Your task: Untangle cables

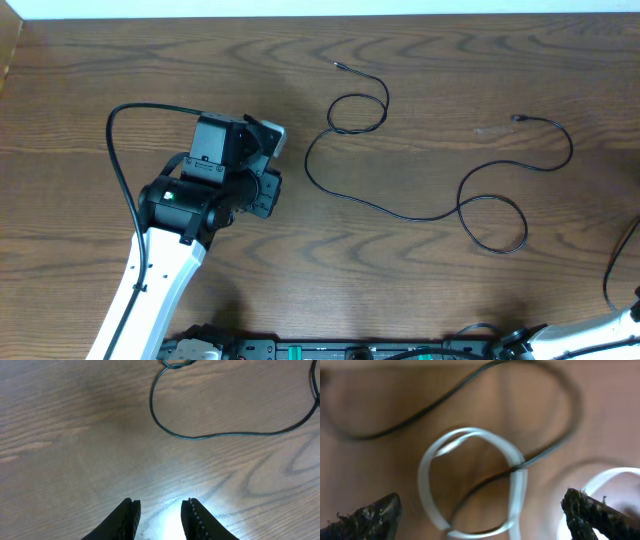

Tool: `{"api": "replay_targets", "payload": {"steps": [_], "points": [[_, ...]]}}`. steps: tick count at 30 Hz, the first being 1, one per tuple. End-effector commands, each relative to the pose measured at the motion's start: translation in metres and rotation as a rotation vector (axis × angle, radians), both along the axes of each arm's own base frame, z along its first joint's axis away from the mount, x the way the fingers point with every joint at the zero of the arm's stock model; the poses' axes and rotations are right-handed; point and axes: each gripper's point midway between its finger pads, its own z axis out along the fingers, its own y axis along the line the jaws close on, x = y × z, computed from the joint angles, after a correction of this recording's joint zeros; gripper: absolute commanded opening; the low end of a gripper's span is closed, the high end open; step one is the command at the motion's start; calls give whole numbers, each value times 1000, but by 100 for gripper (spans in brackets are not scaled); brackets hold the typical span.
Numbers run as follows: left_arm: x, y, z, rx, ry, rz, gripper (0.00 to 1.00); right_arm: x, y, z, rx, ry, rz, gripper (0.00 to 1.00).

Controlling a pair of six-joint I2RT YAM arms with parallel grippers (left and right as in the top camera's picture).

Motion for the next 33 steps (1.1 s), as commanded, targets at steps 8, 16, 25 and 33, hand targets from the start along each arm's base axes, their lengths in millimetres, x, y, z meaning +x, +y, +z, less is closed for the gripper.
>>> {"api": "replay_targets", "payload": {"steps": [8,16,25,33], "points": [[4,1,-2,5,-15,9,33,120,85,23,153,-354,464,99],[9,0,-1,2,-27,9,32,153,178,-10,205,-92,614,99],[14,7,-16,59,12,35,30,188,308,-22,211,60,948,99],[12,6,-25,60,51,35,33,182,387,-30,241,157,1189,99]]}}
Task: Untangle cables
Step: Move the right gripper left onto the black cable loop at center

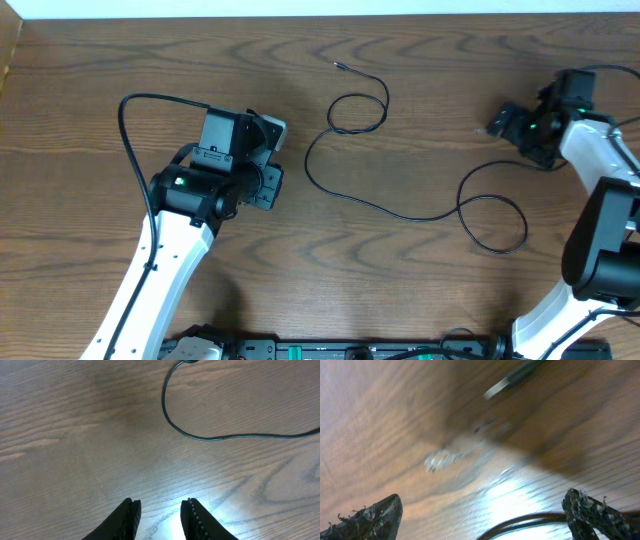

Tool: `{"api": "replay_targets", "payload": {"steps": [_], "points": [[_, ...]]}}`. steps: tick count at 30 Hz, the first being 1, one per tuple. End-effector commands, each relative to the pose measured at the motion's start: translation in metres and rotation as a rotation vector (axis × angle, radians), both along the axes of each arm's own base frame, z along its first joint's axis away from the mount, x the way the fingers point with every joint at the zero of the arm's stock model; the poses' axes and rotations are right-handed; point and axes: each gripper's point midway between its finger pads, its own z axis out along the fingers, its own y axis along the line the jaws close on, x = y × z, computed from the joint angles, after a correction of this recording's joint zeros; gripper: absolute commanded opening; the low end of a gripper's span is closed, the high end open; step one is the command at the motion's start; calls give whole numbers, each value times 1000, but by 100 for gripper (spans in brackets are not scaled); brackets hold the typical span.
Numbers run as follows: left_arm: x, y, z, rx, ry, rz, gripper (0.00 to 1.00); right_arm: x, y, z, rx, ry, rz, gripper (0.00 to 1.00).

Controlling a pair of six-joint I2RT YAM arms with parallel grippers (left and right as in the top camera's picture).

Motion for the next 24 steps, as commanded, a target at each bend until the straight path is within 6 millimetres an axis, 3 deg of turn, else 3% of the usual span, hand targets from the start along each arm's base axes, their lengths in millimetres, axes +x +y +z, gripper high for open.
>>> {"api": "replay_targets", "payload": {"steps": [1,9,17,24], "points": [[-1,1,-9,9,30,7,34,-2,41,-2,-30,1,229,99],[4,-1,-25,21,73,6,37,-11,152,5,6,-99,727,99],[4,-5,-33,-2,113,25,36,-1,215,13,-113,-209,862,94],[0,-16,-31,-59,130,-4,36,8,273,33,-123,-377,960,85]]}}
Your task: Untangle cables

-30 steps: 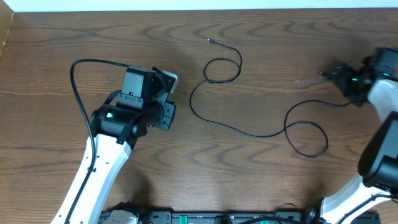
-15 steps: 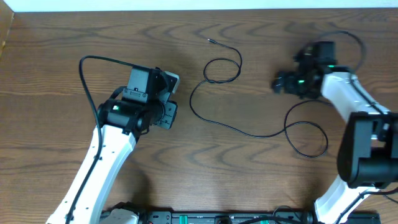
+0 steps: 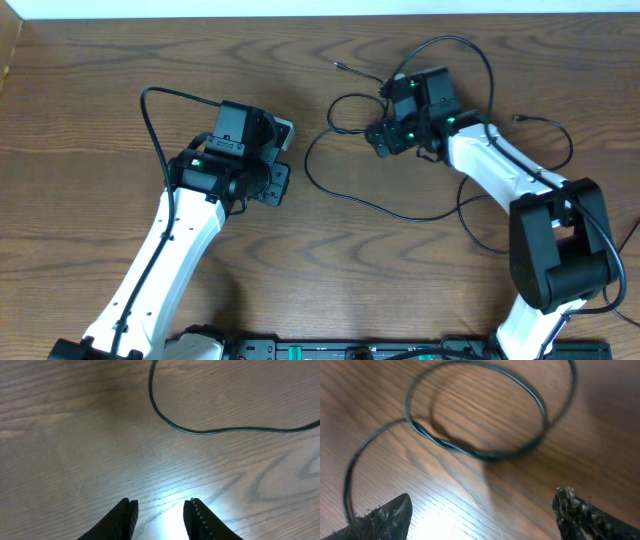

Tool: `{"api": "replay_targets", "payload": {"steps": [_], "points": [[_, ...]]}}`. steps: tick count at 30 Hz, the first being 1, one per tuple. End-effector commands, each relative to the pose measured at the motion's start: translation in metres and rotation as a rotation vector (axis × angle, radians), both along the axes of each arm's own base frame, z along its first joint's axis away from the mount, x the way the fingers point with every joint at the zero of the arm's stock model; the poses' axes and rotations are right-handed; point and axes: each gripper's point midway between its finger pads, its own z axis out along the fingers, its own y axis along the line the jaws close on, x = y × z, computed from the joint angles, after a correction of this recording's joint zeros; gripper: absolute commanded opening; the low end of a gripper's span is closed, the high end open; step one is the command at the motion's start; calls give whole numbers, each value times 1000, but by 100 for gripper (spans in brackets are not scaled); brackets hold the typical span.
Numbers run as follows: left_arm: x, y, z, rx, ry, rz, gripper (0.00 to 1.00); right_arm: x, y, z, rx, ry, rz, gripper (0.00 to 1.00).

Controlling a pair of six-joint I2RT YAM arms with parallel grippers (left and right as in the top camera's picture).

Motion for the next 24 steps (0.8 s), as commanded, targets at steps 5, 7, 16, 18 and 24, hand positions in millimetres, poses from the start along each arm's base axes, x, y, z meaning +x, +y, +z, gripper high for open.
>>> {"api": "replay_targets", "payload": {"steps": [5,7,16,18,24], "points": [[-5,-7,-2,-41,25,-9,36,1,52,15,27,-125,106,77],[-6,-10,-2,-60,30,-17,36,1,60,13,34,-139,120,77],[-8,-11,-2,-66,39,-21,36,-4,70,-28,17,-76,135,67],[-8,-11,-2,-67,36,-21,36,-5,70,-32,15,-70,135,66],[-8,-11,-2,-67,37,-21,36,-3,66,-35,-7,-69,119,63]]}}
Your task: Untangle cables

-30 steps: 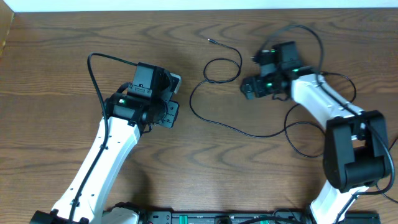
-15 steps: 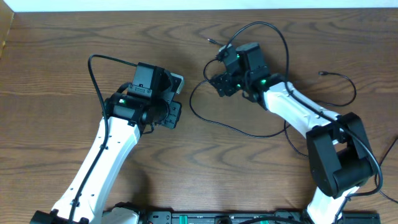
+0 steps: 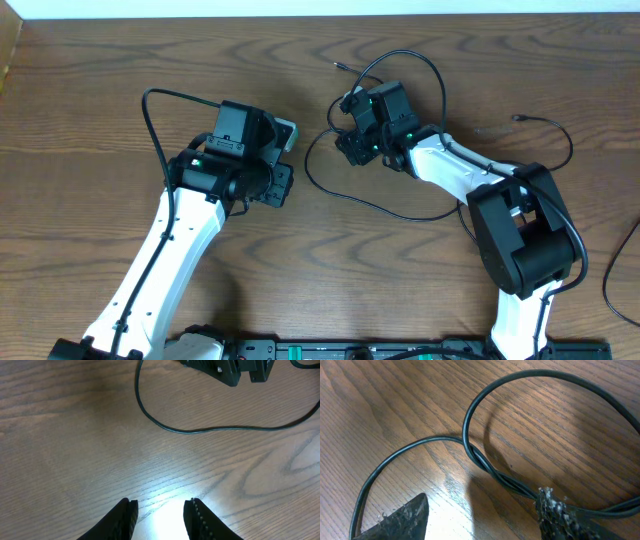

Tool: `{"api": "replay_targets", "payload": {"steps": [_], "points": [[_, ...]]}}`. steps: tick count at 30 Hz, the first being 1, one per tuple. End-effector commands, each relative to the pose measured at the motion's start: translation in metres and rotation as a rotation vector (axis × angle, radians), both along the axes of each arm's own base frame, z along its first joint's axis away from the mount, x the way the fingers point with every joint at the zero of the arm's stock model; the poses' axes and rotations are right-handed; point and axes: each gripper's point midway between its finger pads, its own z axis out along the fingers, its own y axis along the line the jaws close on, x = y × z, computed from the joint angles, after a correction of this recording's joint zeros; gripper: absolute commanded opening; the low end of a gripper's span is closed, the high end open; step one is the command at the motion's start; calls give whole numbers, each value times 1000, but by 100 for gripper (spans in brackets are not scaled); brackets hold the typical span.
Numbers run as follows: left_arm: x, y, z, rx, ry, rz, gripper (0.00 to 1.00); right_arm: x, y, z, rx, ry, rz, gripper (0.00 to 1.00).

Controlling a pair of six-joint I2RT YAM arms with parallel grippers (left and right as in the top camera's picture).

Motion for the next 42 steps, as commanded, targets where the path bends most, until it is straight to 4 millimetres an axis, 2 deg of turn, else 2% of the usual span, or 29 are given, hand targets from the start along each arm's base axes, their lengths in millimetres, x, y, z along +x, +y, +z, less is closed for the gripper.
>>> {"api": "replay_targets", "payload": {"steps": [1,5,6,8,18,27,32,36,42], "points": [[-3,-2,-3,-13,17,1,36,4,-8,-6,-44,-6,-40,62],[-5,-2,-4,-12,22,1,36,27,-69,-12,-188,-32,-473,58],[-5,-2,-4,-12,23,1,36,29,-80,-12,-207,-38,-541,58],[-5,-2,-4,-12,23,1,36,30,-85,-12,-208,-36,-560,58],[-5,-2,-4,-12,23,1,36,31,-78,-13,-130,7,-528,55],[-5,-2,-4,-12,22,1,36,35,-74,-11,-57,23,-605,48],[-3,-2,-3,-14,16,1,36,36,-59,-6,-5,23,-571,50],[-3,-2,-3,-13,17,1,36,35,-46,-3,28,19,-563,60],[-3,-2,-3,-14,16,1,36,29,-29,-1,86,43,-597,57]]}}
